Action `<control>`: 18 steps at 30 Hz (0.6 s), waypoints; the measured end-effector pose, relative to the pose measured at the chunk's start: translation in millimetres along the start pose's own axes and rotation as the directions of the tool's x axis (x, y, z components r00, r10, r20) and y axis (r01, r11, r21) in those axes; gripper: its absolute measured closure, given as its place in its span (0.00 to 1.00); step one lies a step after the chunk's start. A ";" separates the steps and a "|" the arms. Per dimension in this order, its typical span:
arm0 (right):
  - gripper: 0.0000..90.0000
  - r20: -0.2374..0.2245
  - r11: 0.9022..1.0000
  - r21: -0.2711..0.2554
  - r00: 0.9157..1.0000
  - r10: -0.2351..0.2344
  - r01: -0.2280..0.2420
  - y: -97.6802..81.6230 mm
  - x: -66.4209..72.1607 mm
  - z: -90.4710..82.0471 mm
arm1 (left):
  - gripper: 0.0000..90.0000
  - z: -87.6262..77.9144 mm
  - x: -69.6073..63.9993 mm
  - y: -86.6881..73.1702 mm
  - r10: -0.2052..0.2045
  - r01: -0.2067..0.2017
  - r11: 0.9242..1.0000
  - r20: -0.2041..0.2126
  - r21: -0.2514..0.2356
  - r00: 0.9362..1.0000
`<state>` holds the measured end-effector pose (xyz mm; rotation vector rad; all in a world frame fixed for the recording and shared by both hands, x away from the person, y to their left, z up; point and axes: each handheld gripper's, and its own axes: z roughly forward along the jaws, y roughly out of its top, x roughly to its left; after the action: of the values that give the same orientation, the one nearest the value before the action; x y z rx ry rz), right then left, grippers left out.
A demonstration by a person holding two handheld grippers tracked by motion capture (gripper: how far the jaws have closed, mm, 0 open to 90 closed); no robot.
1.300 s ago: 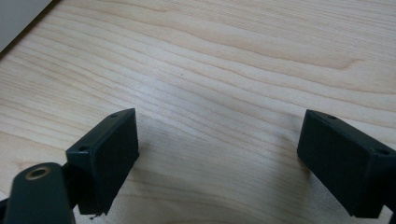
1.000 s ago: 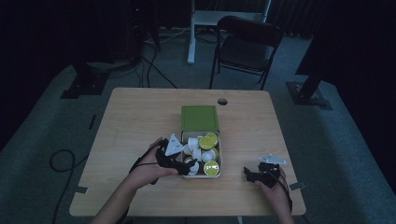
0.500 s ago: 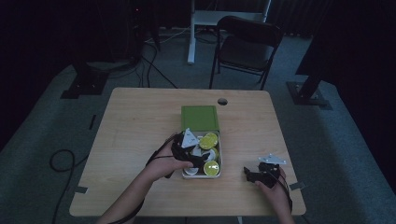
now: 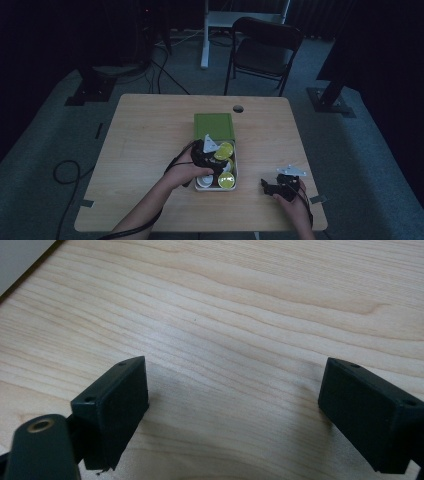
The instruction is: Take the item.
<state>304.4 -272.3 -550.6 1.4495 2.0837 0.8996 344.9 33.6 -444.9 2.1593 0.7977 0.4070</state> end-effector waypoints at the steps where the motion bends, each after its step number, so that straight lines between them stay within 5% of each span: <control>1: 0.14 -0.001 1.000 0.000 1.000 0.000 0.000 0.0 0.0 0.0 | 0.32 1.2 -0.1 0.6 0.001 -0.001 1.000 0.002 0.002 1.000; 13: 0.14 -0.005 1.000 0.000 1.000 -0.004 0.004 0.0 0.3 0.0 | 0.34 17.7 -1.8 8.3 -0.038 0.037 0.999 0.008 0.035 0.999; 18: 0.14 -0.005 1.000 0.000 1.000 -0.004 0.004 0.0 0.3 0.0 | 0.43 20.4 -4.3 11.1 -0.039 0.039 0.998 -0.018 0.057 0.999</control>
<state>304.3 -272.1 -550.6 1.4435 2.0901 0.9027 356.8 13.8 -449.5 2.1919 0.8691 0.3874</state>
